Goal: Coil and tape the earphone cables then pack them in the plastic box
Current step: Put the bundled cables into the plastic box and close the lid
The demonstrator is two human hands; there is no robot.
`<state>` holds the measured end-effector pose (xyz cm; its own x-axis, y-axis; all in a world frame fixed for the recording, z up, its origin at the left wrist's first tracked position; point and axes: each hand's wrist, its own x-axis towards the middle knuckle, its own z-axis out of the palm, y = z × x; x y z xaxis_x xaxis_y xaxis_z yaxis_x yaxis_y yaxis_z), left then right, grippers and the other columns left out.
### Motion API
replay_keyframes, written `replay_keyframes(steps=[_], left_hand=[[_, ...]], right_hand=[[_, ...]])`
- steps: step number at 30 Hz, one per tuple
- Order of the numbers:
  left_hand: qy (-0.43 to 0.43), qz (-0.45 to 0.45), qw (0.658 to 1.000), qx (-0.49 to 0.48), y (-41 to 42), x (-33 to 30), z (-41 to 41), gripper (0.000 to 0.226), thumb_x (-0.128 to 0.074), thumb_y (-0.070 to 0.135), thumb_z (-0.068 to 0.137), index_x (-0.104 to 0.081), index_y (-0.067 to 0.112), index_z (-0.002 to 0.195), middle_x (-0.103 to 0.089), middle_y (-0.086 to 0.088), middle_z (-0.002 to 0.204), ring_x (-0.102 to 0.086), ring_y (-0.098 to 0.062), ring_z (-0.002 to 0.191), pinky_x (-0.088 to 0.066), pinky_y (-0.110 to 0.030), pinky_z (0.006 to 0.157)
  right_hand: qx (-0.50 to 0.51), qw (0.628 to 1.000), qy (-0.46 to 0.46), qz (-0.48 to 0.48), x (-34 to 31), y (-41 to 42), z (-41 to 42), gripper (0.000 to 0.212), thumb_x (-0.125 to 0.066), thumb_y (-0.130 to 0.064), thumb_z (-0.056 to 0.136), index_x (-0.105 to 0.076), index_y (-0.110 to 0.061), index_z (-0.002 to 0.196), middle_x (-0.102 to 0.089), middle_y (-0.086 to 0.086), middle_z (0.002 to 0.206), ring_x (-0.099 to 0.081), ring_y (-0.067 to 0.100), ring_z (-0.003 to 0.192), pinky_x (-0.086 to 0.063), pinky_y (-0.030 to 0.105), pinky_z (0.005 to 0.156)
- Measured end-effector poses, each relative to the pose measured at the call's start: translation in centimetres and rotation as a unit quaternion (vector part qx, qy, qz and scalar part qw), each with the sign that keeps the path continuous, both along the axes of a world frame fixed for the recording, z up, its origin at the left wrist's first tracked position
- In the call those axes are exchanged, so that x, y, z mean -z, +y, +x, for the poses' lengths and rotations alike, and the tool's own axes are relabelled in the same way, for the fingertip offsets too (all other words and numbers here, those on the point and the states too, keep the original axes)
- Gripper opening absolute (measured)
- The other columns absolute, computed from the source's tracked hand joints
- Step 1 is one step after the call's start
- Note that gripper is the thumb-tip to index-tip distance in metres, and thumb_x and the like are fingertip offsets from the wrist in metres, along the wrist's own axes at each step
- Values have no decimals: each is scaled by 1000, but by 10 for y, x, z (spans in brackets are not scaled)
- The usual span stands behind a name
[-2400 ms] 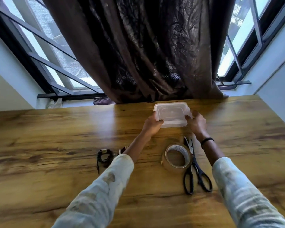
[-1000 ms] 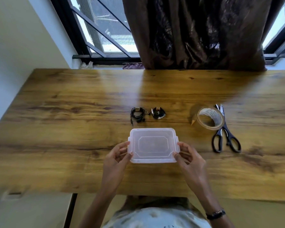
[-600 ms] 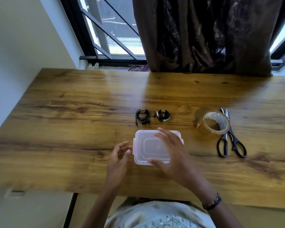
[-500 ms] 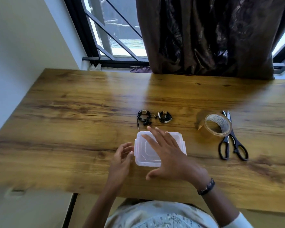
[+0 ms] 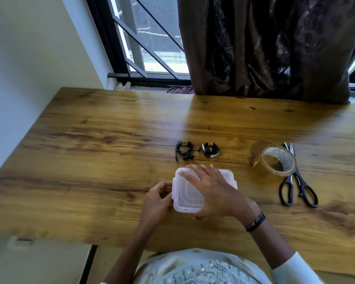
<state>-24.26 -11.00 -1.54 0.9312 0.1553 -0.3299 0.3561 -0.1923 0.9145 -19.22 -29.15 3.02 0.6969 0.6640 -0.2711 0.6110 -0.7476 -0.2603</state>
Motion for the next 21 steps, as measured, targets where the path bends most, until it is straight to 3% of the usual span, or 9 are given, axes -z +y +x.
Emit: replay_keyframes(steps=[3,8,13,16,19,21], left_hand=[[-3,33,999,7,1,2,5,18,-69,14,85,-68,19,102,-74,4,90,-70,-8,82,-60,-31,71],[-27,62,998,20,1,3,5,18,-71,13,83,-68,22,99,-73,7,86,-67,1,78,-54,-16,62],[-26,56,998,17,0,4,5,15,-71,15,84,-68,20,98,-73,7,87,-68,-1,78,-56,-20,64],[-28,45,998,14,-1,3,4,13,-70,18,85,-69,18,98,-73,6,87,-68,-2,78,-58,-23,65],[-29,42,999,11,0,3,4,12,-67,16,88,-70,16,99,-73,5,88,-68,-4,80,-58,-23,67],[-26,34,999,1,0,1,5,10,-64,16,91,-69,17,99,-72,5,90,-68,-7,82,-57,-22,66]], right_hand=[[-1,1000,9,10,-1,-1,0,113,-76,-50,72,0,-33,153,-1,0,161,3,21,147,8,44,119],[0,997,49,56,-9,-7,5,111,-77,-53,70,-4,-34,153,-5,-4,160,-1,17,147,3,42,120],[17,987,112,112,-25,-17,14,109,-78,-57,68,-9,-40,151,-4,-15,159,-3,7,145,-8,38,119],[51,964,165,202,-37,-31,23,103,-81,-58,64,-15,-54,143,-10,-28,155,-14,-4,140,-23,32,115],[95,931,192,296,-46,-47,31,103,-84,-52,64,-17,-61,141,-19,-46,145,-20,-24,130,-31,10,101],[125,899,226,355,-49,-57,37,104,-86,-47,64,-19,-58,143,-24,-39,148,-25,-18,134,-32,19,108]])
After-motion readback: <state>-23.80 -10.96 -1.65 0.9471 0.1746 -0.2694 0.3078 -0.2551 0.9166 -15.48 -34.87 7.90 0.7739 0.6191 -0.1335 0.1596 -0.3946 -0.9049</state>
